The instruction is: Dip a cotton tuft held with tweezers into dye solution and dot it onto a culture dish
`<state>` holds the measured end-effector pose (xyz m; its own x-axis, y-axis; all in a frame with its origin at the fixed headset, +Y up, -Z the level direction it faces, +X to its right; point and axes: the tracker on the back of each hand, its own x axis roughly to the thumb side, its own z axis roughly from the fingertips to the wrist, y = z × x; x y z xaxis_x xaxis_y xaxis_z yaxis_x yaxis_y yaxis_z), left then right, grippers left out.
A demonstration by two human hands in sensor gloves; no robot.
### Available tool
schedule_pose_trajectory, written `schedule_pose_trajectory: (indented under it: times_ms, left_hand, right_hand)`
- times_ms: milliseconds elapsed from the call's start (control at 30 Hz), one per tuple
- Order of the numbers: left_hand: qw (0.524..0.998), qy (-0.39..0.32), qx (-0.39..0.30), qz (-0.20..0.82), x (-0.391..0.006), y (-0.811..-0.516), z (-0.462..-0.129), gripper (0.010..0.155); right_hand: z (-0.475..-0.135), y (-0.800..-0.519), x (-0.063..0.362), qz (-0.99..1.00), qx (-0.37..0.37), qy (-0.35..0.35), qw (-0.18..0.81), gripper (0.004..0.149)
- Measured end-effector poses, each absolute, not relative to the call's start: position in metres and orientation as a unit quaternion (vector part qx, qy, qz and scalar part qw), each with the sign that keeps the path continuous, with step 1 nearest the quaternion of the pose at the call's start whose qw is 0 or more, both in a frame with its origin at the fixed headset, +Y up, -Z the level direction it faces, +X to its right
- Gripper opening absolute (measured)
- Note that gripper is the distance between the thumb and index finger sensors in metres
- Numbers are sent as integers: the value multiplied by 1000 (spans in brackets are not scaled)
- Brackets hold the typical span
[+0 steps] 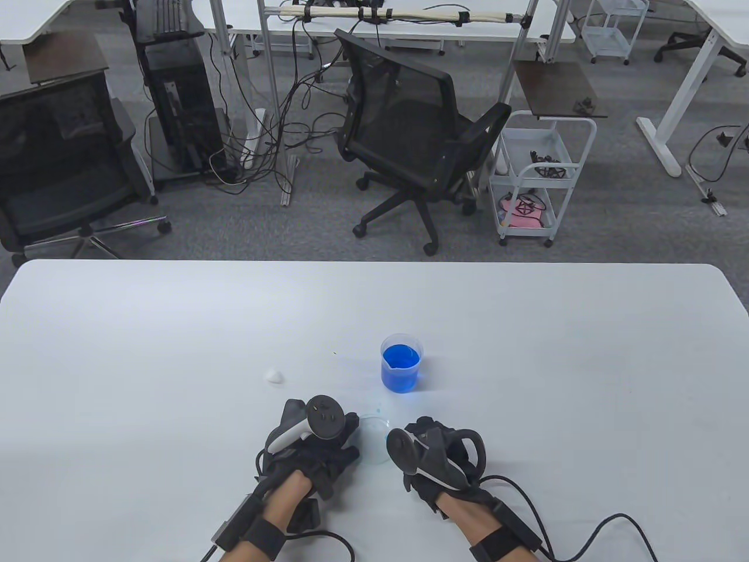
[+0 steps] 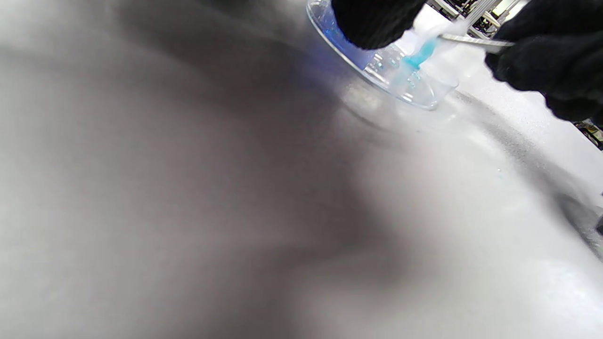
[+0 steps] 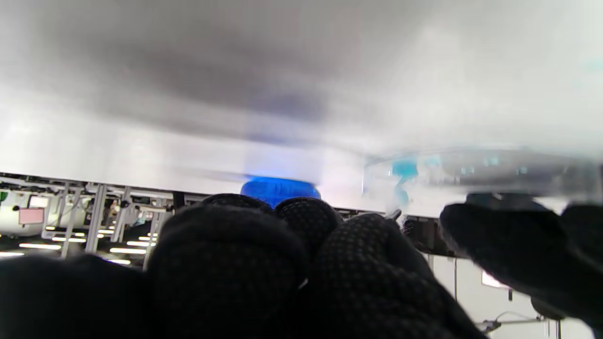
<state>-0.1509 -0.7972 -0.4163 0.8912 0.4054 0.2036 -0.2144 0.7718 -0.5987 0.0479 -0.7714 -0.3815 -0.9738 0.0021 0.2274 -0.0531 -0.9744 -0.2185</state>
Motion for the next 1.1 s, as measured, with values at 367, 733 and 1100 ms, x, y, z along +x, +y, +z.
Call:
schedule_pose_trajectory:
  times_ms: [367,733,1100]
  left_hand:
    - [927,-163,-294,167,-151,-797,-416,67]
    - [927,-163,-294,167,-151,-797,-416,67]
    - [927,-163,-294,167,-151,-797,-416,67]
  right_hand:
    - [-366,-756,53,983,122,-131,43,41]
    - [-371,-780,44,987,133,-89,4,41]
    - [-355,-743,52,979,130,-143,63,41]
